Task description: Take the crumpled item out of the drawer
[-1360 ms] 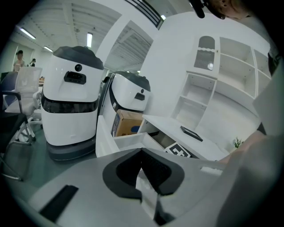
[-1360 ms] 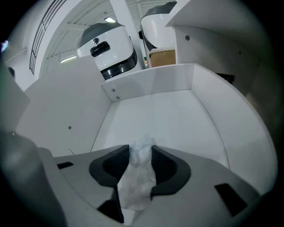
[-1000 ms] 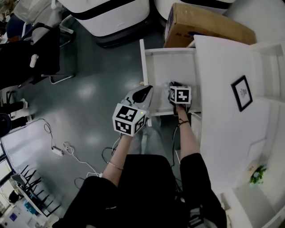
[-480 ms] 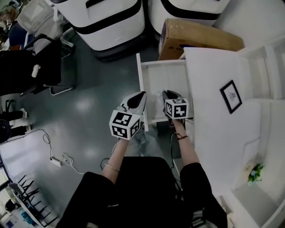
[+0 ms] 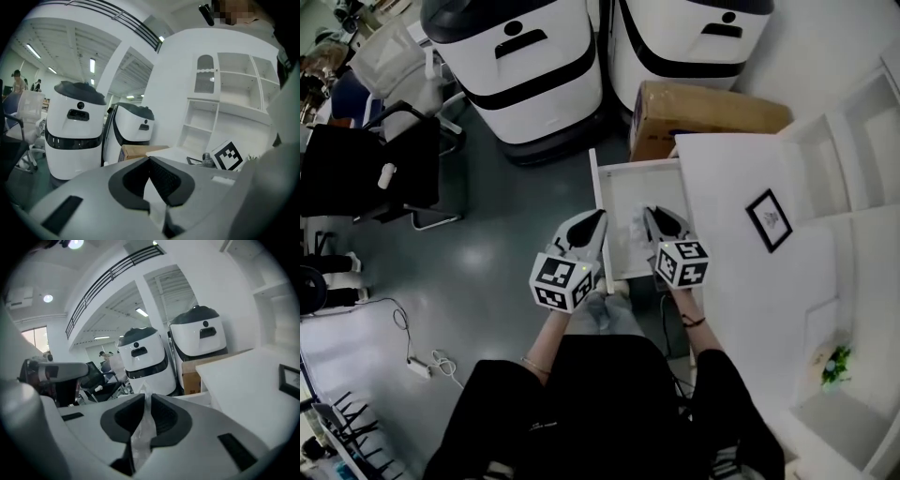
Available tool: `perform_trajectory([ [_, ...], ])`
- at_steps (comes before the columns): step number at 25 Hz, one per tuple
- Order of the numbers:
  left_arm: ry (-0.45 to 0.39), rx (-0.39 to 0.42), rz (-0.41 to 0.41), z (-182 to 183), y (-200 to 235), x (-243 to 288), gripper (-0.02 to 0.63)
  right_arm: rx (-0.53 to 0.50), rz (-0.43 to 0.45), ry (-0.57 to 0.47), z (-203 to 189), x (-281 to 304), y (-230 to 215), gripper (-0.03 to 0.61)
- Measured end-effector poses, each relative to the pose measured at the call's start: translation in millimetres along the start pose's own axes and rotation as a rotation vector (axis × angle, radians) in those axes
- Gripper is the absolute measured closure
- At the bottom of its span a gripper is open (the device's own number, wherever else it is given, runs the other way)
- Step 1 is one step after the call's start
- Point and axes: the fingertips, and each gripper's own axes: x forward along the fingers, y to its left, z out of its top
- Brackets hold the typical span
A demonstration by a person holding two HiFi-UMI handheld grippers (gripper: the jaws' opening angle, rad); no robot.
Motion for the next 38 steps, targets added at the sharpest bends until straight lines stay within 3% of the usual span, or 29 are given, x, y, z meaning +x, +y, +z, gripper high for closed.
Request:
perform_trajectory([
  [9,-0.115,0.023,-0.014,55,-5,-26,0.617,-0.048,0.057,-0.162,71,-53,21,0.544],
  [19,-0.220,0.107,-0.002,101,-19,-48,0.617,-0.098,0.082,-0.347,133,-104,34,0.545],
  [28,-0.306,0.116,0.049,126,-16,-72,0.617,-0.120,0.067,-0.473,162,-142,35,0.545],
  [38,-0.337,0.139,0.110,135,-7,-82,0.617,-0.147,0.024,-0.515,175,-156,28,0.546],
])
